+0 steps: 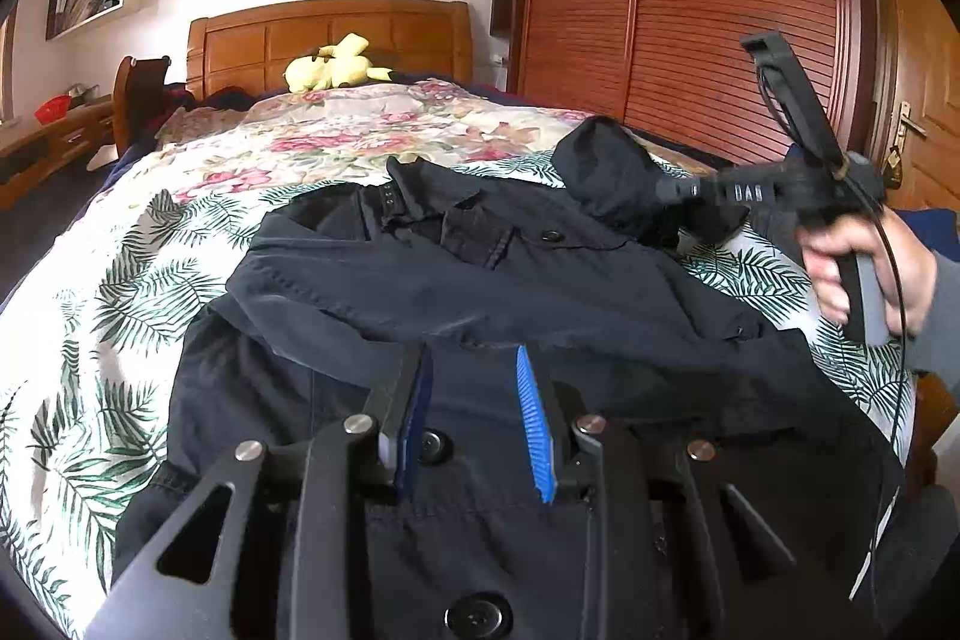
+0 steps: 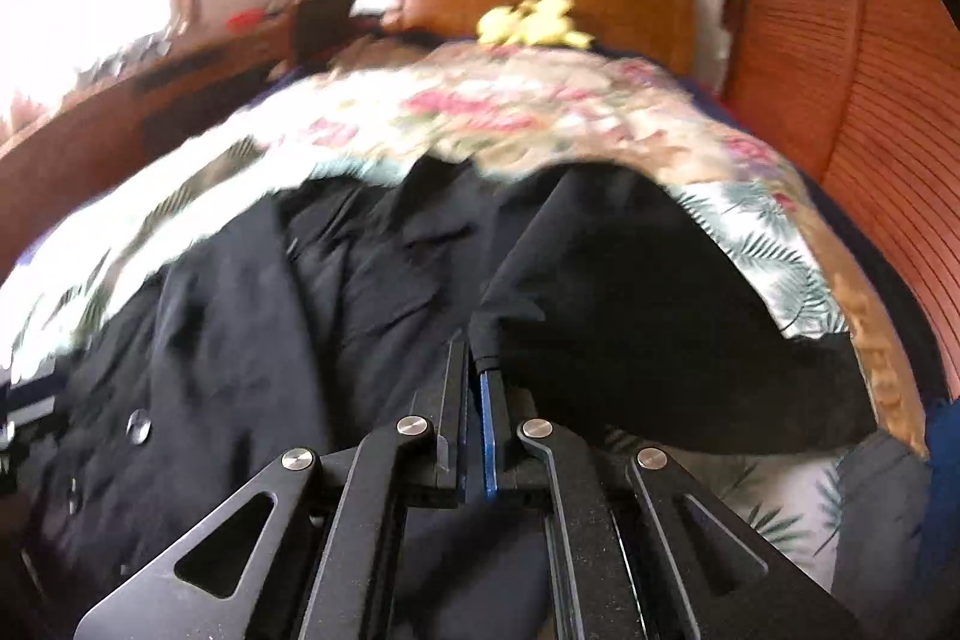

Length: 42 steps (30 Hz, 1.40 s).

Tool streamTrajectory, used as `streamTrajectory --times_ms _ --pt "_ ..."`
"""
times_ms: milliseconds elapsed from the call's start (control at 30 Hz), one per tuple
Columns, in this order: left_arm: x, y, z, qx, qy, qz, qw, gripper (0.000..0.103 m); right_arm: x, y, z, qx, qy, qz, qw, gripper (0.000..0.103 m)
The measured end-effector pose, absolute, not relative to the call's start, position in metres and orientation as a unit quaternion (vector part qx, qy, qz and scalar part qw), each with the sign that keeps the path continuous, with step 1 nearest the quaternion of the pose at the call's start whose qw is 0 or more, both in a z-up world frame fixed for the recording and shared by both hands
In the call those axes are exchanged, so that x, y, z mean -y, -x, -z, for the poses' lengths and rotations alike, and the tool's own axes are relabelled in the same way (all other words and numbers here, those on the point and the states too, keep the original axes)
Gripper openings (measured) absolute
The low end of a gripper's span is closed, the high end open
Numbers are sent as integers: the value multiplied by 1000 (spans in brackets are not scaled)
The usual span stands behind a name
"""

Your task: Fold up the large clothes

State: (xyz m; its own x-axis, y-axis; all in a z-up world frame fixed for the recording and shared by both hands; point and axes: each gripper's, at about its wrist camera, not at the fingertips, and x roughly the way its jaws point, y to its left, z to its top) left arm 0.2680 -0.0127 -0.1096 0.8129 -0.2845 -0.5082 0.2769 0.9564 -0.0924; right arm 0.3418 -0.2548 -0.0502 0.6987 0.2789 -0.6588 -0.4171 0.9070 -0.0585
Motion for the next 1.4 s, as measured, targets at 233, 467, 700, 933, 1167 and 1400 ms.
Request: streamTrajectory --times_ms 233,467,700,933,1167,1400 --pt "12 -265 107 -265 10 152 952 27 257 -324 54 -358 108 -170 912 43" --pt "10 -264 105 -266 14 155 951 27 286 -343 28 -328 98 -117 932 64" --pt "9 -265 104 -267 15 156 951 27 338 -399 62 -381 82 -6 921 64" --pt "9 -266 105 -270 13 158 950 27 391 -432 109 -438 13 57 897 64" --pt "10 -267 107 -274 11 158 949 27 406 -437 130 -462 -26 71 884 64" --pt "11 -267 107 -274 9 156 949 27 395 -446 141 -478 9 91 874 63"
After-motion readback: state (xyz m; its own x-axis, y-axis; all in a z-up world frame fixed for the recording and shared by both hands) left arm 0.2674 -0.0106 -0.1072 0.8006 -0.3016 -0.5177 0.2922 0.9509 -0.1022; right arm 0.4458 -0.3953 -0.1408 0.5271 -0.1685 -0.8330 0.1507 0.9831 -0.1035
